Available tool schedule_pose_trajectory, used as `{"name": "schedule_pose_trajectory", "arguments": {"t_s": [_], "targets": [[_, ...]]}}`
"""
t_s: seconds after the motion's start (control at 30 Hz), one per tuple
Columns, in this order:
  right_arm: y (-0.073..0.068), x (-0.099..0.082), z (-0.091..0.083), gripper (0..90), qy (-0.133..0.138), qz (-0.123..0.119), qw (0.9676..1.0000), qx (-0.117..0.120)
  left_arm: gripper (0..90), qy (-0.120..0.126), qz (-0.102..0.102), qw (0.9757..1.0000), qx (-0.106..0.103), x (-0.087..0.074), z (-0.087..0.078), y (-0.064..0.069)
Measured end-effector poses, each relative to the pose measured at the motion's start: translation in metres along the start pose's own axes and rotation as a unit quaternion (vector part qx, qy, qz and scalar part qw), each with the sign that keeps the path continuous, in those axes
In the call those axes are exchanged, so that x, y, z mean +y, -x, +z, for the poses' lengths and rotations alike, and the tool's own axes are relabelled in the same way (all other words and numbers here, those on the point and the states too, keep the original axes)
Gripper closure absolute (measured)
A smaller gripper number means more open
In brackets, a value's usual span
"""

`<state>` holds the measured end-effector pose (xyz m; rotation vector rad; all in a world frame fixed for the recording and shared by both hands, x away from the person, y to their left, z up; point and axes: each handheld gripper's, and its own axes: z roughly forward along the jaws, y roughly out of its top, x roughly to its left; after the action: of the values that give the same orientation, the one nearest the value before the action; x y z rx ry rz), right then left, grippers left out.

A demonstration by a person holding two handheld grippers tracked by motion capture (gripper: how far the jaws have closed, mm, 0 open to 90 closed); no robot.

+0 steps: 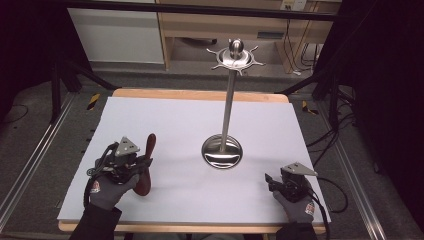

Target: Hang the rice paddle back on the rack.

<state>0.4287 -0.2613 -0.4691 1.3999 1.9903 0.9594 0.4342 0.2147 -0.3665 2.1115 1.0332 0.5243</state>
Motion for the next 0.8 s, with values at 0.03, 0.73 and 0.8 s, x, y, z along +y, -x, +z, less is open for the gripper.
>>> {"name": "schedule_pose_trajectory", "arguments": {"t_s": [0.03, 0.73, 0.8], "targets": [[0.0, 0.0, 0.0, 36.3, 0.0, 0.001, 1.0, 0.0, 78.1, 0.006, -0.001, 1.0, 0.002, 0.0, -0.001, 0.0], [0.0, 0.0, -0.001, 36.3, 0.005, 0.004, 1.0, 0.0, 78.0, 0.064, -0.008, 0.9978, -0.013, 0.027, -0.007, 0.007], [0.0, 0.0, -0.001, 36.3, 0.005, 0.003, 1.0, -0.001, 78.0, 0.067, -0.009, 0.9976, -0.015, 0.03, -0.007, 0.008]]}}
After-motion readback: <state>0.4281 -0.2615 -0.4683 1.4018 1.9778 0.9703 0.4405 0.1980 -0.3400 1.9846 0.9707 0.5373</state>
